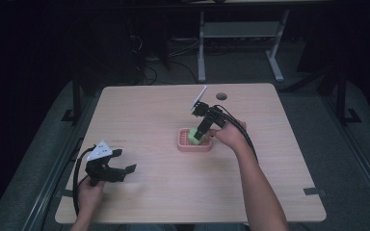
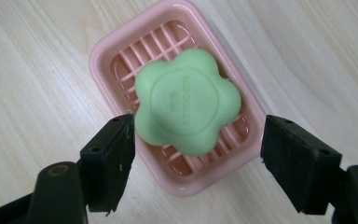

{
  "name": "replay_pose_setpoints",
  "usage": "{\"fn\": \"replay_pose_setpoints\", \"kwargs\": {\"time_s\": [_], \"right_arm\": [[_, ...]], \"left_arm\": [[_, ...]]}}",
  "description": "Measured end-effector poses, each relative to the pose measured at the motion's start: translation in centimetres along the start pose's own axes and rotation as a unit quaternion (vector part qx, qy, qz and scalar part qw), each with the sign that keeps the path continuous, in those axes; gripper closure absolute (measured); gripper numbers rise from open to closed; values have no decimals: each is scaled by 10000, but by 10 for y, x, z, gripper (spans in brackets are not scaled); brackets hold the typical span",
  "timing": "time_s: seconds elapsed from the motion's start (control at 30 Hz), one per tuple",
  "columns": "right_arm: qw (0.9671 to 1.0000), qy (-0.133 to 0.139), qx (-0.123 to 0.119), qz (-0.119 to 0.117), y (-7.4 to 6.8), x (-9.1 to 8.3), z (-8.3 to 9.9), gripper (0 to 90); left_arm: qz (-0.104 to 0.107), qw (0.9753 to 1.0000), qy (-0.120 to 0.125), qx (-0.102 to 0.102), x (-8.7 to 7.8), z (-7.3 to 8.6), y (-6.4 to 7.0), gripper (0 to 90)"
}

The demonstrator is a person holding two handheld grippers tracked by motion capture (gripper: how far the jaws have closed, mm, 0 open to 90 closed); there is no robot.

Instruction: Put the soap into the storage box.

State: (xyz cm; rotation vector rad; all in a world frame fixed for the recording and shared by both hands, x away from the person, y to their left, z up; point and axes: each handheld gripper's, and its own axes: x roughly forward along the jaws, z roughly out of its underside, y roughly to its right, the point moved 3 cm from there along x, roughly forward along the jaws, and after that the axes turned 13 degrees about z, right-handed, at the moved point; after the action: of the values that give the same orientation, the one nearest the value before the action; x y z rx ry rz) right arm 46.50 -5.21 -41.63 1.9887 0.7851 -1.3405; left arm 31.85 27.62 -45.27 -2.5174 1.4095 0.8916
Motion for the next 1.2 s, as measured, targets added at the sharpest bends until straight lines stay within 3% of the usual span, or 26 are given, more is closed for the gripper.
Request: {"fn": "replay_pose_setpoints", "kwargs": {"time_s": [0.87, 1.2], "right_arm": [[9992, 369, 146, 30, 10, -33, 30, 259], [9991, 379, 174, 66, 14, -40, 39, 259]], "left_arm": [[-9, 10000, 27, -10, 1, -1, 0, 144], [-7, 10000, 12, -11, 1, -1, 0, 144]]}}
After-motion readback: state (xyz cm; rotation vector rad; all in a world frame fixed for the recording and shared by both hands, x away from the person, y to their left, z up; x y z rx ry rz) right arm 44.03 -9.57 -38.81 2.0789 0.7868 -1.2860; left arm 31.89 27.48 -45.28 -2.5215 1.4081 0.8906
